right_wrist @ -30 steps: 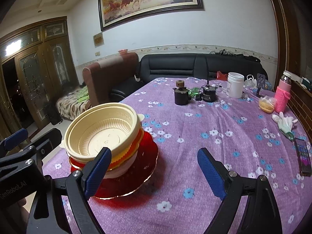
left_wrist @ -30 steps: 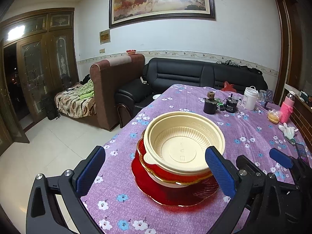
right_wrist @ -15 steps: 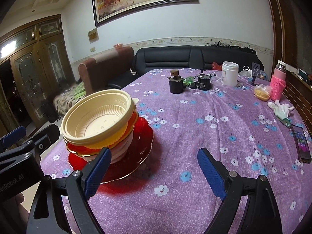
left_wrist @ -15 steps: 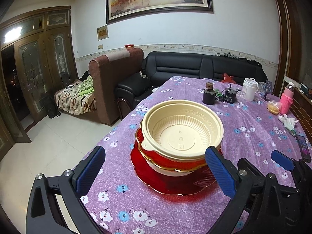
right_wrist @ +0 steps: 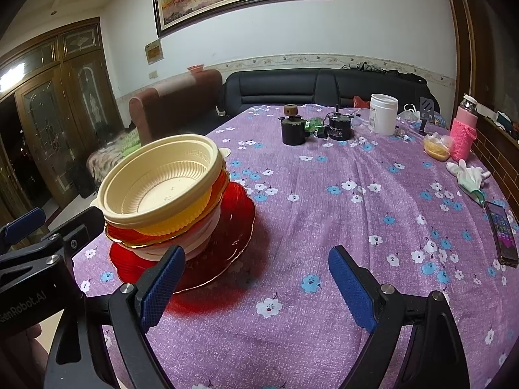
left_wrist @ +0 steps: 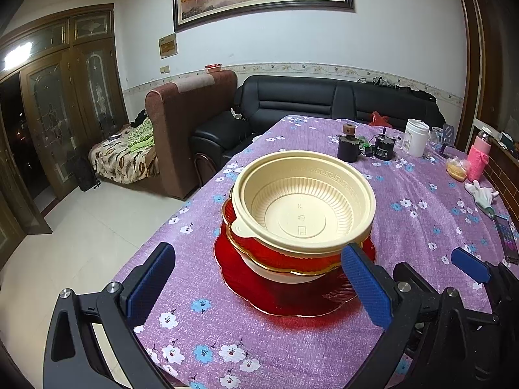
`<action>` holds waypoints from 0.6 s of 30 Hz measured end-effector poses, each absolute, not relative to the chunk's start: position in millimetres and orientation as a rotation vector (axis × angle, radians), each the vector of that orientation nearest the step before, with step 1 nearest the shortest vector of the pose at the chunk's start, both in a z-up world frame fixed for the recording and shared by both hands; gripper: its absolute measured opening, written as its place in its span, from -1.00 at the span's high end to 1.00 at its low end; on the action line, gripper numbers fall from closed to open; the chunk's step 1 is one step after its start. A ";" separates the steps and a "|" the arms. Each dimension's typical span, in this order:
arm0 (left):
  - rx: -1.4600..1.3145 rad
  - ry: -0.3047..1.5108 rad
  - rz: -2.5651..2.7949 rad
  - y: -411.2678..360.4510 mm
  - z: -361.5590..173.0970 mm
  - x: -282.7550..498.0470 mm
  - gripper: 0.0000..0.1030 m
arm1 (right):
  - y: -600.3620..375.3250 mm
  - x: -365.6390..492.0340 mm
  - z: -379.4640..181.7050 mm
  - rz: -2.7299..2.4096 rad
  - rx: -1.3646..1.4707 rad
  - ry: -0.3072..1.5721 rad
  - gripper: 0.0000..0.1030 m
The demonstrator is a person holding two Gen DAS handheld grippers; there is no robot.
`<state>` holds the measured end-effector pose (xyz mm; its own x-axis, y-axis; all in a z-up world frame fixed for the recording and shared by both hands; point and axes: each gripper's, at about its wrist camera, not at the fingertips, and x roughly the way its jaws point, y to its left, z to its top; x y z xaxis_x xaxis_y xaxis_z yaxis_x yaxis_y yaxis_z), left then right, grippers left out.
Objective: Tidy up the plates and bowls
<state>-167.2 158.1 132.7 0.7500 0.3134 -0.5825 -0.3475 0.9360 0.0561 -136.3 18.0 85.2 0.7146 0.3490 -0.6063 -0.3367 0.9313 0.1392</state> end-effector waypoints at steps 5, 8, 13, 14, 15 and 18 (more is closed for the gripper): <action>-0.056 0.628 0.363 158.2 129.9 -165.1 -0.99 | 20.2 -135.3 82.6 0.382 0.016 0.683 -0.80; -0.052 0.590 0.385 157.5 129.9 -168.4 -0.99 | 21.3 -133.5 80.4 0.383 0.016 0.690 -0.80; -0.076 0.409 0.425 160.3 146.3 -195.1 -1.00 | 23.2 -130.6 78.9 0.385 0.016 0.699 -0.80; -0.085 0.378 0.431 161.3 149.9 -200.0 -1.00 | 23.9 -130.3 78.9 0.386 0.016 0.700 -0.80; -0.097 0.349 0.437 163.1 151.0 -205.0 -1.00 | 25.1 -130.3 79.1 0.388 0.014 0.700 -0.80; -0.114 0.342 0.448 167.5 148.7 -205.5 -1.00 | 28.6 -129.8 79.6 0.396 0.005 0.699 -0.80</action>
